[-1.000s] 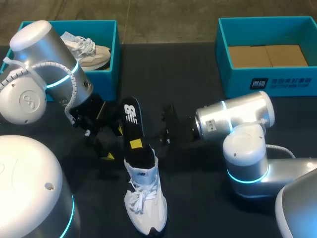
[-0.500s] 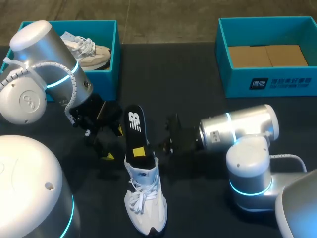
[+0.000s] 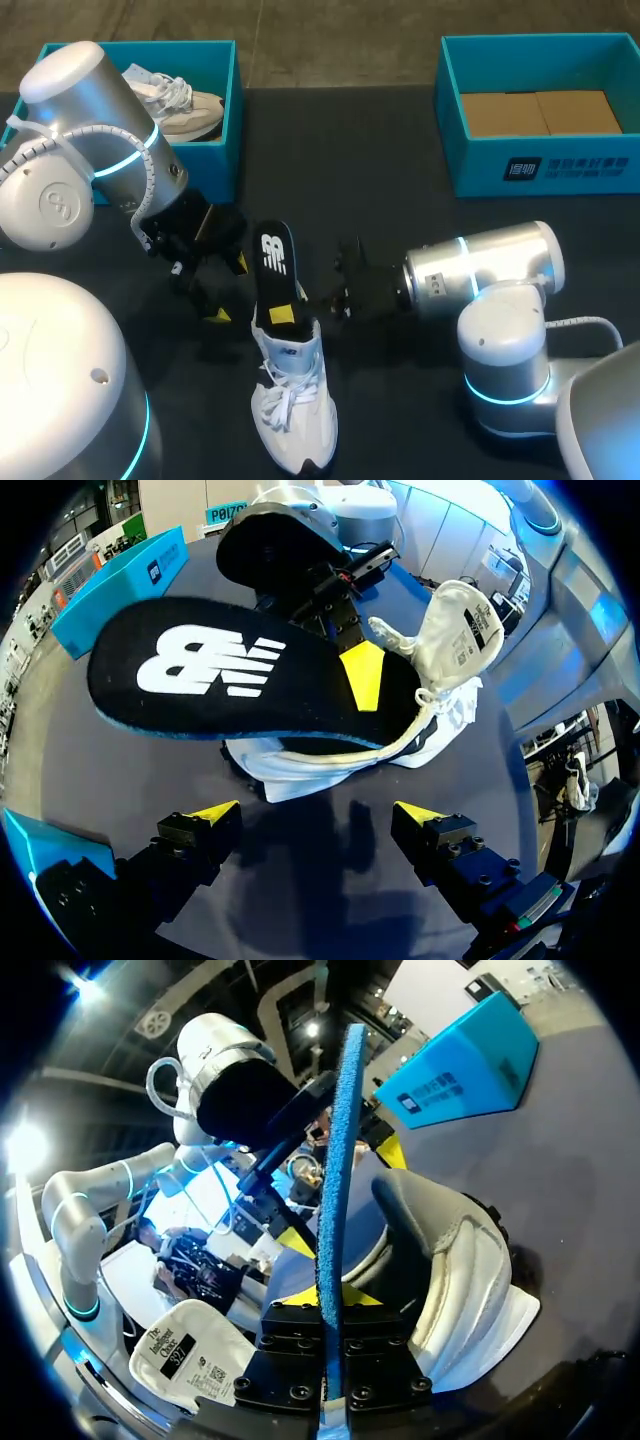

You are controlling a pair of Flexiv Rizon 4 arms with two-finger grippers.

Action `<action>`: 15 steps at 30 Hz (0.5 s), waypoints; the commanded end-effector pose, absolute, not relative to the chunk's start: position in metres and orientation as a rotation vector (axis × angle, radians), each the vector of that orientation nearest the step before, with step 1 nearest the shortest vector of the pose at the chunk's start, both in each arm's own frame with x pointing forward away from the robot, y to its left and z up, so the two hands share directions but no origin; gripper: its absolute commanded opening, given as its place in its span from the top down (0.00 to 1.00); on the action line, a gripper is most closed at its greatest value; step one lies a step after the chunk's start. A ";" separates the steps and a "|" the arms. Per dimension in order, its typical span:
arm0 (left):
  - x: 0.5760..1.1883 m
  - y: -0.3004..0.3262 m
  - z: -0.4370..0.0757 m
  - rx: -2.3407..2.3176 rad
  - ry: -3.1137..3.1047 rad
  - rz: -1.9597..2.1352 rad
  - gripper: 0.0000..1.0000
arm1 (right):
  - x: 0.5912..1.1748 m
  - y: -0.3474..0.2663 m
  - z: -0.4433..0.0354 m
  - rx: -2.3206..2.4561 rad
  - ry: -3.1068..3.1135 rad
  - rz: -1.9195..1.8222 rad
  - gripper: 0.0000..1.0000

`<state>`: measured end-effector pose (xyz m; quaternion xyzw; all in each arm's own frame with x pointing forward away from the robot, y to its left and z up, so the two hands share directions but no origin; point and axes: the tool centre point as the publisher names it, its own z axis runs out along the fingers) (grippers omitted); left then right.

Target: Take the shoe out of the shoebox, open the shoe tongue, remove and reinsert the insole, then place the shoe into the shoebox

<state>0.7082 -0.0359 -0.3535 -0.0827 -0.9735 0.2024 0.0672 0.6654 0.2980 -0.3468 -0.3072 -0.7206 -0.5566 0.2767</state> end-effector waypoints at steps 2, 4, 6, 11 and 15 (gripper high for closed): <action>0.708 -0.036 -0.354 -0.248 -2.936 0.607 0.00 | 0.667 0.302 -0.342 -0.806 -1.949 -1.499 0.66; 0.708 -0.036 -0.354 -0.248 -2.936 0.607 0.00 | 0.668 0.303 -0.339 -0.796 -1.959 -1.499 0.65; 0.708 -0.036 -0.354 -0.248 -2.936 0.607 0.00 | 0.670 0.303 -0.335 -0.787 -1.967 -1.502 0.66; 0.708 -0.036 -0.354 -0.248 -2.936 0.607 0.00 | 0.675 0.306 -0.330 -0.767 -1.985 -1.501 0.67; 0.708 -0.036 -0.354 -0.248 -2.936 0.607 0.00 | 0.679 0.307 -0.327 -0.755 -1.993 -1.499 0.69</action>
